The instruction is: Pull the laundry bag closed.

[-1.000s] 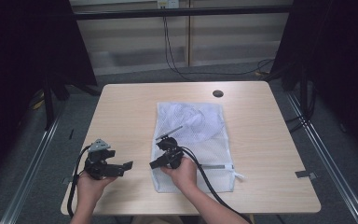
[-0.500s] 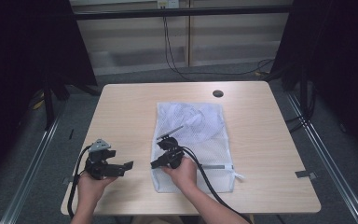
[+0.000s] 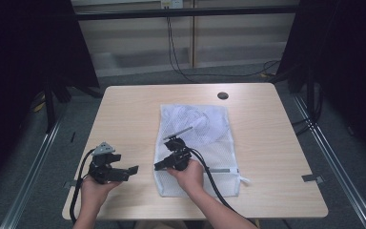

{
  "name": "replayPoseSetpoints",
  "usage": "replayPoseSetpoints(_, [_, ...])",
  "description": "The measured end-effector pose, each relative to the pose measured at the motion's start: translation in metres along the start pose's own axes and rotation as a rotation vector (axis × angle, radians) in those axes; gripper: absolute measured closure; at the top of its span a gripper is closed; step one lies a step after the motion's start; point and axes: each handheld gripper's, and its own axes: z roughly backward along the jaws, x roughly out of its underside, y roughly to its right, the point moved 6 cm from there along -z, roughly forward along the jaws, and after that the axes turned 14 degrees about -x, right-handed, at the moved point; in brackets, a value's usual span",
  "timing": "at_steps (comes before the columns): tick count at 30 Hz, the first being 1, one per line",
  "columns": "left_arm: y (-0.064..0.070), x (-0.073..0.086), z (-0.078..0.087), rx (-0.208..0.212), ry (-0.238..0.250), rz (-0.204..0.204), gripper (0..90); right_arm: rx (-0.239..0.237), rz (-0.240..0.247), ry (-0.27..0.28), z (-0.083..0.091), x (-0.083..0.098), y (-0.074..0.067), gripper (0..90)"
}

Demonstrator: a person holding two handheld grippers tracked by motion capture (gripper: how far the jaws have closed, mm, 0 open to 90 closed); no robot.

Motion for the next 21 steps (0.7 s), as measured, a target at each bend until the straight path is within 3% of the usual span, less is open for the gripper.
replayPoseSetpoints(8, [0.007, 0.001, -0.003, 0.056, -0.016, 0.017, 9.4, -0.041, -0.014, 0.022, 0.01, 0.0, -0.001, 86.3])
replayPoseSetpoints(17, [0.021, -0.002, -0.007, 0.139, -0.023, 0.044, 9.2, -0.061, -0.016, 0.043, 0.018, 0.0, -0.003, 86.3])
replayPoseSetpoints(21, [0.026, -0.002, -0.01, 0.153, -0.032, 0.043, 9.2, -0.052, -0.005, 0.043, 0.021, 0.001, -0.003, 86.2])
